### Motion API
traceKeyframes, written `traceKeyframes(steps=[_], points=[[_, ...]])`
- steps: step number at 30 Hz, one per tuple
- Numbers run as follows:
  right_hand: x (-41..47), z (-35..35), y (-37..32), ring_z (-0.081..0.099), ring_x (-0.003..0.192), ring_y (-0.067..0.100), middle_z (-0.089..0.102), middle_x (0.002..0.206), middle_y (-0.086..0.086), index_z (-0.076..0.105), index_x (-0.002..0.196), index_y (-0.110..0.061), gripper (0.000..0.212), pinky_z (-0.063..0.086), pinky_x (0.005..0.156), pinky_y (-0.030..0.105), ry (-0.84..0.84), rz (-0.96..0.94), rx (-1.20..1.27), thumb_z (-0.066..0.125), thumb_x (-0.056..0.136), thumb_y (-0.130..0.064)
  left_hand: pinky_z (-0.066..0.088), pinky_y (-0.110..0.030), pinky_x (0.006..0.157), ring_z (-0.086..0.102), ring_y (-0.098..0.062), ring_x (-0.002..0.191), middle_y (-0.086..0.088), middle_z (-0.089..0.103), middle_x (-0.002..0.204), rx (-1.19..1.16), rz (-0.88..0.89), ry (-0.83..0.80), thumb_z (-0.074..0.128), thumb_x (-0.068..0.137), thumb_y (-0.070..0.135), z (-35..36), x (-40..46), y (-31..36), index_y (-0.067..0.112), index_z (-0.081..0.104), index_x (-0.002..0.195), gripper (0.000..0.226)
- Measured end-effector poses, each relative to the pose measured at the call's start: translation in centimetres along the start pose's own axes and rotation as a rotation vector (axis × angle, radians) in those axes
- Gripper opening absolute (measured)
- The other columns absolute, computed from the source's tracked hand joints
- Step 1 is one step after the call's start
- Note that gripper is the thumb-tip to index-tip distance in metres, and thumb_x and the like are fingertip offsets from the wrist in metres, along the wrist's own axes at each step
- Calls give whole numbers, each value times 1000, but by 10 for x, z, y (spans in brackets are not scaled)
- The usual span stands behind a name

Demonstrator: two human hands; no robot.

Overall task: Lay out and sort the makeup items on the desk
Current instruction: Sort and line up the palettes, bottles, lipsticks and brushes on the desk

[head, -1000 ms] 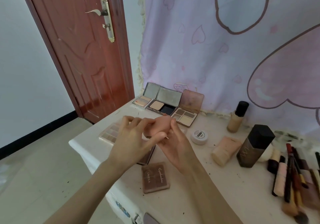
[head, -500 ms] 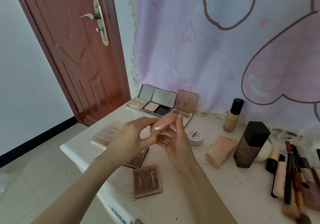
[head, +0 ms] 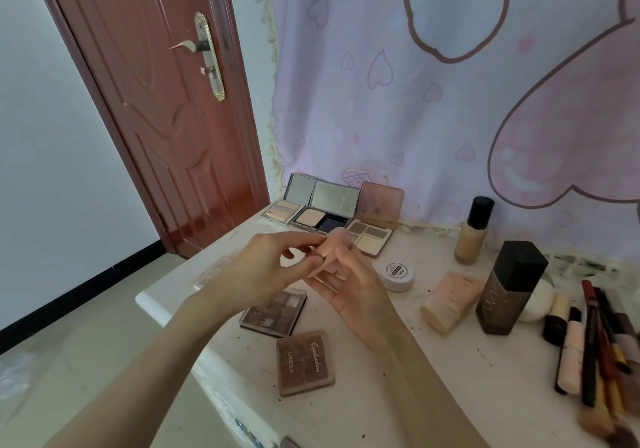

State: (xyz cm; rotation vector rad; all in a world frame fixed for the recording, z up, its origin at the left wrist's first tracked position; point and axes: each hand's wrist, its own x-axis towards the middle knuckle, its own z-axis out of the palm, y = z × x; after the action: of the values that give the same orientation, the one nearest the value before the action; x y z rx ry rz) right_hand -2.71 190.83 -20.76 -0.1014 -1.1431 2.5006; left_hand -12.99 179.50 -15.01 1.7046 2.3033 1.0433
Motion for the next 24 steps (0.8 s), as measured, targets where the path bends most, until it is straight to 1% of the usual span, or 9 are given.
traceKeyframes(steps=[4, 9, 12, 15, 17, 19, 20, 22, 24], points=[[2, -1, 5, 65, 99, 27, 64, 111, 16, 53, 119, -8, 39, 50, 91, 38, 1, 8, 8, 60, 83, -20, 40, -10, 86, 54, 3, 102, 16, 62, 115, 133, 70, -88, 48, 95, 22, 1, -4, -6, 27, 54, 128, 33], [3, -1, 11, 63, 102, 28, 61, 109, 17, 50, 122, -6, 50, 50, 92, 38, 22, -19, 71, 68, 77, -21, 30, 1, 83, 47, 2, 104, 8, 58, 123, 211, 124, -52, 39, 99, 20, 7, -6, -6, 24, 48, 132, 35], [2, 1, 11, 62, 106, 30, 60, 112, 19, 51, 120, -6, 57, 51, 91, 37, 29, -39, 72, 71, 70, -24, 27, 4, 82, 49, -8, 112, 4, 56, 125, 269, 125, -38, 41, 97, 8, 9, -3, -5, 21, 46, 133, 39], [1, 5, 10, 63, 101, 31, 63, 105, 19, 54, 117, -6, 56, 52, 89, 37, 32, -40, 54, 72, 66, -20, 36, -6, 89, 54, -11, 111, 2, 59, 123, 271, 123, -14, 41, 87, -6, 7, 3, -8, 21, 48, 132, 53], [1, 6, 10, 63, 100, 32, 60, 105, 22, 52, 122, -5, 53, 52, 91, 39, 13, -13, 46, 68, 73, -13, 44, -23, 94, 57, -9, 110, 3, 62, 119, 217, 126, -13, 39, 85, -8, 2, 8, -16, 21, 51, 128, 53], [2, 7, 11, 62, 101, 32, 56, 108, 23, 49, 125, -2, 51, 51, 92, 42, -12, 24, 34, 63, 76, -2, 47, -26, 92, 59, -7, 107, 4, 65, 114, 186, 115, 10, 37, 84, -12, -4, 13, -22, 19, 56, 122, 53], [3, 7, 11, 61, 102, 33, 55, 109, 23, 49, 126, -3, 55, 51, 92, 42, -36, 40, 57, 64, 73, 0, 47, -25, 90, 60, -8, 105, 5, 65, 111, 187, 104, 40, 38, 84, -13, -7, 15, -23, 17, 58, 119, 51], [3, 8, 11, 59, 103, 36, 56, 110, 22, 50, 127, -9, 65, 52, 89, 41, -86, 77, 143, 65, 65, 1, 43, -14, 86, 59, -11, 100, 7, 63, 104, 188, 82, 133, 41, 87, -12, -12, 21, -25, 13, 62, 116, 43], [2, 8, 12, 60, 103, 36, 59, 108, 21, 51, 125, -11, 68, 52, 90, 41, -132, 118, 201, 66, 60, 2, 39, -6, 83, 58, -12, 97, 4, 63, 102, 117, 16, 234, 46, 92, -3, -15, 29, -25, 12, 66, 110, 31]])
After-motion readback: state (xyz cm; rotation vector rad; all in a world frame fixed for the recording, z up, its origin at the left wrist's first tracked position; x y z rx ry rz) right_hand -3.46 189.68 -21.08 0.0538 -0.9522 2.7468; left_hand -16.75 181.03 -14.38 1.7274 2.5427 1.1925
